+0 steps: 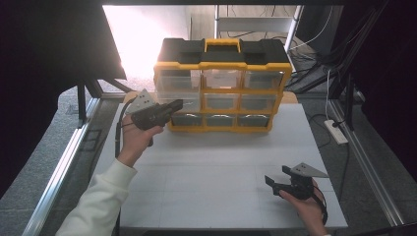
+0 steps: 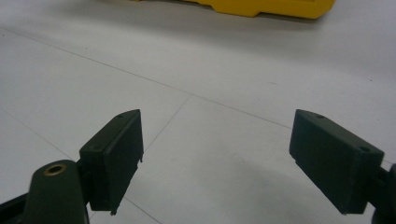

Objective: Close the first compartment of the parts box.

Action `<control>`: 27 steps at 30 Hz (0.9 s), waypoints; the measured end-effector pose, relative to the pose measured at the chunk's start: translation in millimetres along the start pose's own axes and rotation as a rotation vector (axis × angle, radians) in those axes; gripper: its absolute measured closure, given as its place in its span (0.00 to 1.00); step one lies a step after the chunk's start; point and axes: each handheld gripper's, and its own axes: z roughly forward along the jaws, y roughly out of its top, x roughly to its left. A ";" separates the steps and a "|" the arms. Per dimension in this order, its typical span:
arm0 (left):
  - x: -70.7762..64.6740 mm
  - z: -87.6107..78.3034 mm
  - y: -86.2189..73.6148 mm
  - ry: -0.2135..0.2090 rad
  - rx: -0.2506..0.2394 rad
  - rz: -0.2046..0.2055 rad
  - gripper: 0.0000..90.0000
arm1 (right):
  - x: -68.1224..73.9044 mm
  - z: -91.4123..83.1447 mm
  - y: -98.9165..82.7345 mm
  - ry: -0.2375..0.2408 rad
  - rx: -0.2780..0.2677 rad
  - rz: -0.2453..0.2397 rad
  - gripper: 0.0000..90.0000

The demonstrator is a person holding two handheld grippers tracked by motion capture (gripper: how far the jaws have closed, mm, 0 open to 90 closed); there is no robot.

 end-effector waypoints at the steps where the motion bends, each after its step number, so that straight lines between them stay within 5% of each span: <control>1: -0.1 0.3 0.2 0.001 0.001 0.001 0.99 | 0.0 0.2 0.0 -0.001 0.000 -0.001 0.20; 27: 4.6 9.3 3.8 0.012 0.015 0.006 0.99 | -0.2 0.2 0.1 0.017 -0.004 0.000 0.20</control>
